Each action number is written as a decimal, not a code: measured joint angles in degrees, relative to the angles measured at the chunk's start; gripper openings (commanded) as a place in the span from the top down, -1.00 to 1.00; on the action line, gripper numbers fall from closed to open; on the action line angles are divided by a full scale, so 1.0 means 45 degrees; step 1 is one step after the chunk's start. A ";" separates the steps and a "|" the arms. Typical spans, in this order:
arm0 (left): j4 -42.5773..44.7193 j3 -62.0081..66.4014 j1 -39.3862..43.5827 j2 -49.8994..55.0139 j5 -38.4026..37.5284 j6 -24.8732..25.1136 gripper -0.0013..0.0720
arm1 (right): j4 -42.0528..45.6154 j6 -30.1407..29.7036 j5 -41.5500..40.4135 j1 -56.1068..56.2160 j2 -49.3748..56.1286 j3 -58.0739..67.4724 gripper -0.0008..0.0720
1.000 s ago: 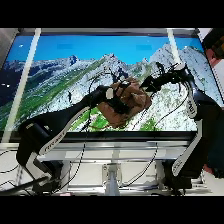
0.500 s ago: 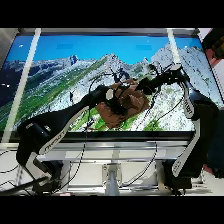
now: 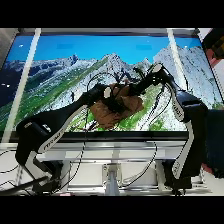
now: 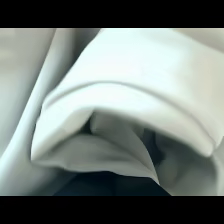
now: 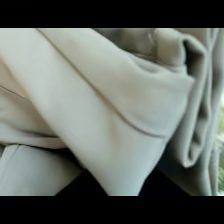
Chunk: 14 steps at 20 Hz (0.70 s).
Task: Fold the clothes and pants, and hang the long-sleeved shirts on hangers.
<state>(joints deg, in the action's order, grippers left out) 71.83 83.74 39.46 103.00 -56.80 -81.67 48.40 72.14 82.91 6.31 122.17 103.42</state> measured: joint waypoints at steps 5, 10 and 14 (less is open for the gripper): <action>-0.0029 0.0010 -0.0073 -0.1287 -0.0340 0.0005 0.89 | 0.0238 -0.0034 -0.1302 -0.0228 -0.0505 0.0384 0.94; 0.0539 0.0010 -0.0398 -0.4124 -0.0719 0.0049 0.89 | 0.0695 -0.0005 -0.2701 -0.1506 -0.1928 0.0476 0.94; 0.1209 0.0010 -0.0928 -0.6577 -0.0816 0.0019 0.89 | 0.0952 0.0126 -0.2759 -0.3264 -0.3274 0.0491 0.94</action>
<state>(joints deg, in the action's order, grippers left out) 77.28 83.79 35.29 73.41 -60.47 -81.58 52.69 72.71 70.50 -8.38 107.44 105.62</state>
